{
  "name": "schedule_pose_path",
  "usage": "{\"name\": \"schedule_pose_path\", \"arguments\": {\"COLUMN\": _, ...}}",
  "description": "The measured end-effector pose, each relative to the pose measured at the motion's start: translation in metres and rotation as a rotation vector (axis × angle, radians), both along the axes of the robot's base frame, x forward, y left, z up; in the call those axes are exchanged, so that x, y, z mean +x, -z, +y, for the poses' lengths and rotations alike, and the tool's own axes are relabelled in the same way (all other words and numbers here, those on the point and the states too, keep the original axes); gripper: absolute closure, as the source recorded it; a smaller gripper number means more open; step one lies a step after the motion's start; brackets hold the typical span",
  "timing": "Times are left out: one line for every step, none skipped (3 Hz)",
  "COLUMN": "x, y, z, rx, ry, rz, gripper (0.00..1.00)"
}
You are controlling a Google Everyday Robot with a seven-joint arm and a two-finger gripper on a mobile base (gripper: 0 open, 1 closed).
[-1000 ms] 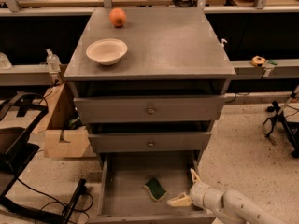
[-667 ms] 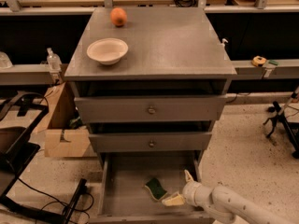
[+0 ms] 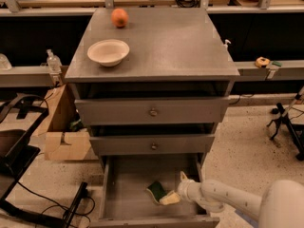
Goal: Pick sponge from bottom drawer and place on counter
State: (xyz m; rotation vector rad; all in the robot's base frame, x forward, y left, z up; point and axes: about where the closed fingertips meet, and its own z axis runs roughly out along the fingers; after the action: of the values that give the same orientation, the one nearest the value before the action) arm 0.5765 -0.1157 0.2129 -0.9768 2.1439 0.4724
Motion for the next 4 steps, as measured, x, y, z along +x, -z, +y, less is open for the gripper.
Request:
{"name": "schedule_pose_path", "arguments": {"x": 0.013, "y": 0.032, "z": 0.003, "rx": -0.041, "ry": -0.009, "rz": 0.049, "gripper": 0.00}}
{"name": "schedule_pose_path", "arguments": {"x": 0.020, "y": 0.064, "z": 0.013, "rx": -0.070, "ry": -0.012, "rz": 0.087, "gripper": 0.00}}
{"name": "schedule_pose_path", "arguments": {"x": 0.012, "y": 0.089, "z": 0.029, "rx": -0.076, "ry": -0.022, "rz": 0.106, "gripper": 0.00}}
{"name": "schedule_pose_path", "arguments": {"x": -0.005, "y": 0.108, "z": 0.047, "rx": -0.077, "ry": -0.029, "rz": 0.109, "gripper": 0.17}}
